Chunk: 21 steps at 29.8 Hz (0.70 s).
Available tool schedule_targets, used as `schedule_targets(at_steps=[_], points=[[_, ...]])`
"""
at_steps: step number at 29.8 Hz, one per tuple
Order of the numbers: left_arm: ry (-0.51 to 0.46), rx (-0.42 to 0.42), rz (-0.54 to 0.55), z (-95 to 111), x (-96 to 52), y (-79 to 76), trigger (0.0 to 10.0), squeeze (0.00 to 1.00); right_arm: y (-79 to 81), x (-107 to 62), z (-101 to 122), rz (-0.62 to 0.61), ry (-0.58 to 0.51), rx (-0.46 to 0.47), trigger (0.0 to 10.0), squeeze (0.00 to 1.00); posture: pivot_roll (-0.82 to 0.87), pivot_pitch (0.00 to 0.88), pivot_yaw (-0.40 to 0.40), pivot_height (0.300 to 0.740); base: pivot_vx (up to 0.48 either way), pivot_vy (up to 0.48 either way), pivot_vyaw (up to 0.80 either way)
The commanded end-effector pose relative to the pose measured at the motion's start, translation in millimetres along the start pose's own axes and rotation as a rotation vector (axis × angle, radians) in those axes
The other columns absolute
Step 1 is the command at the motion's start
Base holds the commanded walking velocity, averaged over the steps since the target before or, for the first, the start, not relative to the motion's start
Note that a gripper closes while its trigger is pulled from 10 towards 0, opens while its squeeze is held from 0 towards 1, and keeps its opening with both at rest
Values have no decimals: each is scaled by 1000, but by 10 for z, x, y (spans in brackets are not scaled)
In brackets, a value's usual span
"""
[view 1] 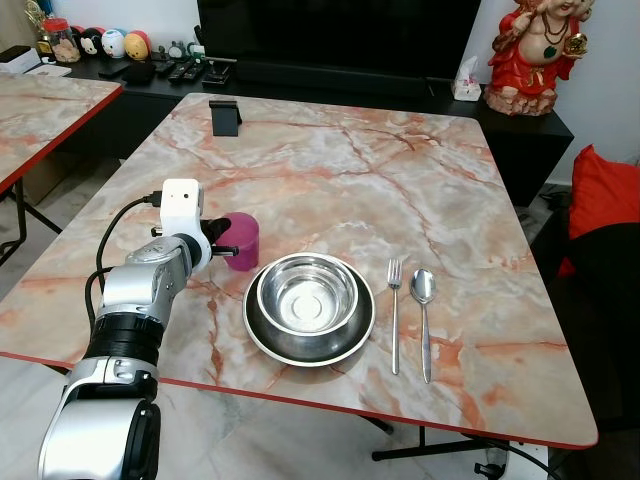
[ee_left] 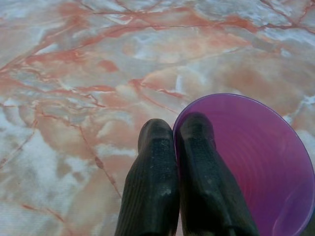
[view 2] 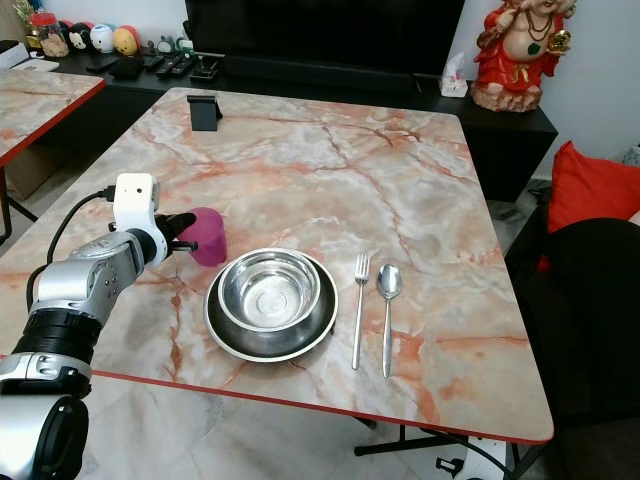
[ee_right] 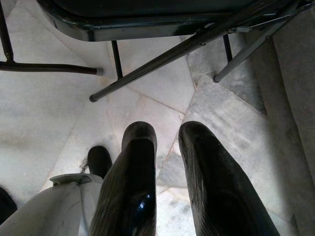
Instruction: Setting the table
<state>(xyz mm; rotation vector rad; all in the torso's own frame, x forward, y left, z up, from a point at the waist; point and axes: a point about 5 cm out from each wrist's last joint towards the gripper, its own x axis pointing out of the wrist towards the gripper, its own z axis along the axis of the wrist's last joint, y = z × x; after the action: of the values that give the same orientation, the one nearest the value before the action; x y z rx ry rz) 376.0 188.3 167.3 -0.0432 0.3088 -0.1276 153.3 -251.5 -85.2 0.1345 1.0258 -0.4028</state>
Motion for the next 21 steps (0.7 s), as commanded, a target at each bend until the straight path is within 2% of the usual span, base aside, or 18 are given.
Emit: schedule_targets(at_steps=[1, 21], points=[[-19, 23, -10, 82, -4, -65, 10000, 0, -25, 1, 17, -11, -1, 0, 10000, 0, -10, 0, -57, 740, 0, 0, 0], [1, 24, -10, 50, -10, -70, 10000, 0, -30, 1, 21, -12, -1, -3, 10000, 0, -10, 0, -59, 740, 0, 0, 0]])
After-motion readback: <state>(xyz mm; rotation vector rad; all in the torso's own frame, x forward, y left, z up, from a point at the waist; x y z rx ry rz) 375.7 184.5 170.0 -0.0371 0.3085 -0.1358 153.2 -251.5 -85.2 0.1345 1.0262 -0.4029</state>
